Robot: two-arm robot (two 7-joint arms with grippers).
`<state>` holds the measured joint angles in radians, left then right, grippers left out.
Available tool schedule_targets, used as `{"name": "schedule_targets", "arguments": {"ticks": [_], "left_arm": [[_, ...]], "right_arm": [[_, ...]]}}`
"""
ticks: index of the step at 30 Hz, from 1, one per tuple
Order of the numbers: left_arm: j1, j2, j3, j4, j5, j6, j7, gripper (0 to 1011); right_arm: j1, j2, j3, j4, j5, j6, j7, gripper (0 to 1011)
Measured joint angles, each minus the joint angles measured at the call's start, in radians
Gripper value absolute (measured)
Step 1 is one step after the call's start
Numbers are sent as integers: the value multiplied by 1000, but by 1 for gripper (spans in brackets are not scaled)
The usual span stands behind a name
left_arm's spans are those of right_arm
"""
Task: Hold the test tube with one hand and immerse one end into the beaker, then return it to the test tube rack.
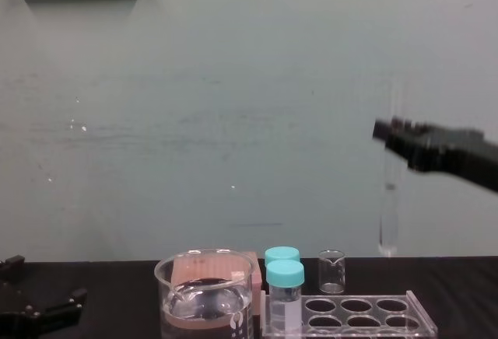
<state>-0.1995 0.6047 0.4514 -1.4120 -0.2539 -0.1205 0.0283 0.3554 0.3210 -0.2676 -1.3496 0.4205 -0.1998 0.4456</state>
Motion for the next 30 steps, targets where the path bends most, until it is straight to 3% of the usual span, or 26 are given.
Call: {"name": "schedule_targets", "arguments": {"ticks": [12,30], "left_arm": [[0,0,0,0,0,0,0,1000],[0,0,0,0,0,0,0,1000]], "right_arm": [[8,19,46,-79,14,-4,-6,227],[-12,27,71,-112,5,23,-33,227]]}}
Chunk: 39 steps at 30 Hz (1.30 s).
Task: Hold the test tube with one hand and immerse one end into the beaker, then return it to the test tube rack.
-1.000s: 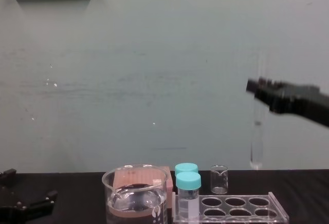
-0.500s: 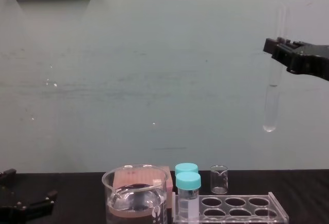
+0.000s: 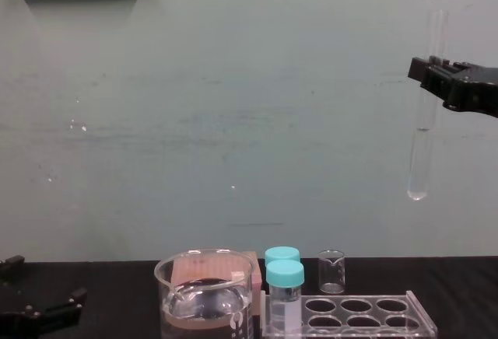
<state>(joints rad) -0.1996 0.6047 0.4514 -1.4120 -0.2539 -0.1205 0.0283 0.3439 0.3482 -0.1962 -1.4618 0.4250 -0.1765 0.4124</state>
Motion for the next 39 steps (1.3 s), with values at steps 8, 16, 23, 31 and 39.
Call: {"name": "schedule_targets", "arguments": {"ticks": [8,16,23,31,39], "left_arm": [[0,0,0,0,0,0,0,1000],[0,0,0,0,0,0,0,1000],[0,0,0,0,0,0,0,1000],[0,0,0,0,0,0,0,1000],[0,0,0,0,0,0,0,1000]], "right_arm": [[-8,-2,4,-3,-1,5,-4,227],[-10,-4,5,-3,-4,9,-7,227],[-9,-7,4,-1,-8,11,-10,227],[-10,-8,3,1,-11,13,-11,227],[-8,-10,3,6,-12,14,-11,227]]}}
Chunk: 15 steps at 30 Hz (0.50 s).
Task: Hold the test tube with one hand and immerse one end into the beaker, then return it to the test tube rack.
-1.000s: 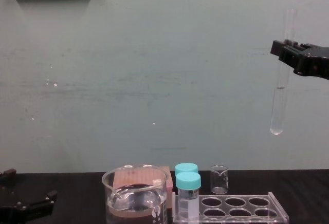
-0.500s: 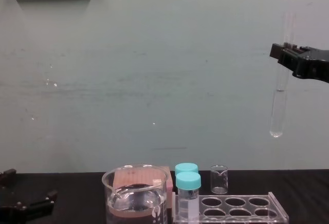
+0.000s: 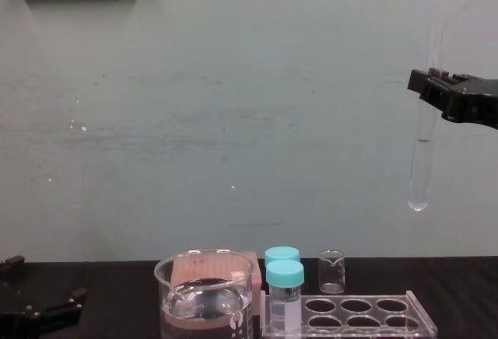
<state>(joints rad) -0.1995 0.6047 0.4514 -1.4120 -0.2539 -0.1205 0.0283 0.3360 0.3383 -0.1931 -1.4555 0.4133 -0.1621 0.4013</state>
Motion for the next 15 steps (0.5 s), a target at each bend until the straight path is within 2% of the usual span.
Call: {"name": "schedule_targets", "arguments": {"ticks": [10,15], "left_arm": [[0,0,0,0,0,0,0,1000],[0,0,0,0,0,0,0,1000]], "right_arm": [[4,-1,-2,6,-3,6,-1,227],[20,-6,-12,31,-10,15,-3,227]]}}
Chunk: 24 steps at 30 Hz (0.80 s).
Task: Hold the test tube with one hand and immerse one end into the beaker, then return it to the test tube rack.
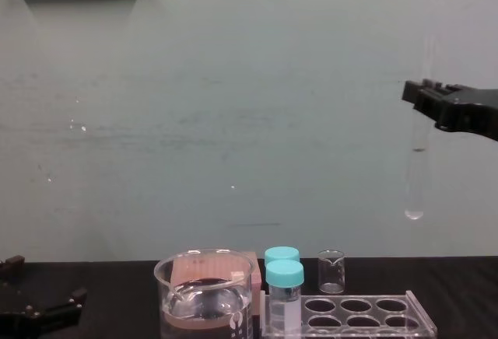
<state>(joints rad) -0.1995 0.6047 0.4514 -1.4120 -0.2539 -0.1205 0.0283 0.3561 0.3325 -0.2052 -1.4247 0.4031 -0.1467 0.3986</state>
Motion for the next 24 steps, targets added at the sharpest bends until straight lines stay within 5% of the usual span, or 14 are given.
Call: {"name": "schedule_targets", "arguments": {"ticks": [9,24], "left_arm": [[0,0,0,0,0,0,0,1000],[0,0,0,0,0,0,0,1000]], "right_arm": [[99,-42,-66,96,-6,-20,65,227],[260,-176,-240,268,58,-79,274,227]]}}
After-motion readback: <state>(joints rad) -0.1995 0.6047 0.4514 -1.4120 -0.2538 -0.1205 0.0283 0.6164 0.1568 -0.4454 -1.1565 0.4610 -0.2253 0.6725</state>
